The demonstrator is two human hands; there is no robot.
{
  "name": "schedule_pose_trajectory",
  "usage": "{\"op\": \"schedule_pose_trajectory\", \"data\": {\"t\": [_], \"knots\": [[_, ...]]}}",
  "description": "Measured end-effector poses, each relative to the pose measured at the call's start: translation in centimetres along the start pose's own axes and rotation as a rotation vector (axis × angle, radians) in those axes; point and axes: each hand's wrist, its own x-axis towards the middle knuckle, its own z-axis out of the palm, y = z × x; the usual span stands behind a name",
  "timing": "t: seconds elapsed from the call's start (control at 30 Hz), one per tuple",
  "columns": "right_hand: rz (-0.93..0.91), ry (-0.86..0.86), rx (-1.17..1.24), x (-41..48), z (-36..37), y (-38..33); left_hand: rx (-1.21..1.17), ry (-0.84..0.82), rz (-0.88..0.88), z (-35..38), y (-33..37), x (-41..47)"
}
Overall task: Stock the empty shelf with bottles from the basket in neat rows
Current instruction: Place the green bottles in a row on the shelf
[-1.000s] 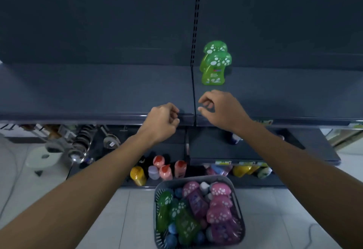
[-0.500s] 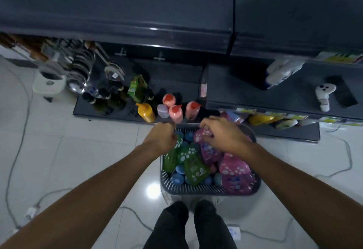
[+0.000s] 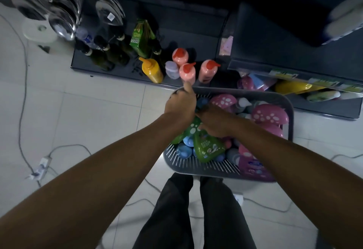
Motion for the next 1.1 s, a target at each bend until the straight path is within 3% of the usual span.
{"op": "schedule_pose_trajectory", "data": {"t": [0.1,0.27,0.43,0.67,1.1], "knots": [[-0.019,-0.008,-0.017,0.4,0.2,-0.1,0.016,-0.068,-0.014,0.7,-0.8,0.3],[-0.035,-0.083,0.054,-0.6,-0.5,0.1,0.049,-0.163,0.118,0.4,-1.5,0.6],[0.051,-0.097,0.1,-2.2,-1.3,-0.2,0.096,-0.124,0.144,0.3,-1.9,-0.5],[0.111,0.061,0.064,-5.3,-3.2,-1.6,0.072,-0.084,0.117,-3.3,-2.5,-2.6],[0.241,0.489,-0.014,-16.0,-15.0,-5.8,-0.072,0.095,0.181,-17.1,-2.0,-6.8]]}}
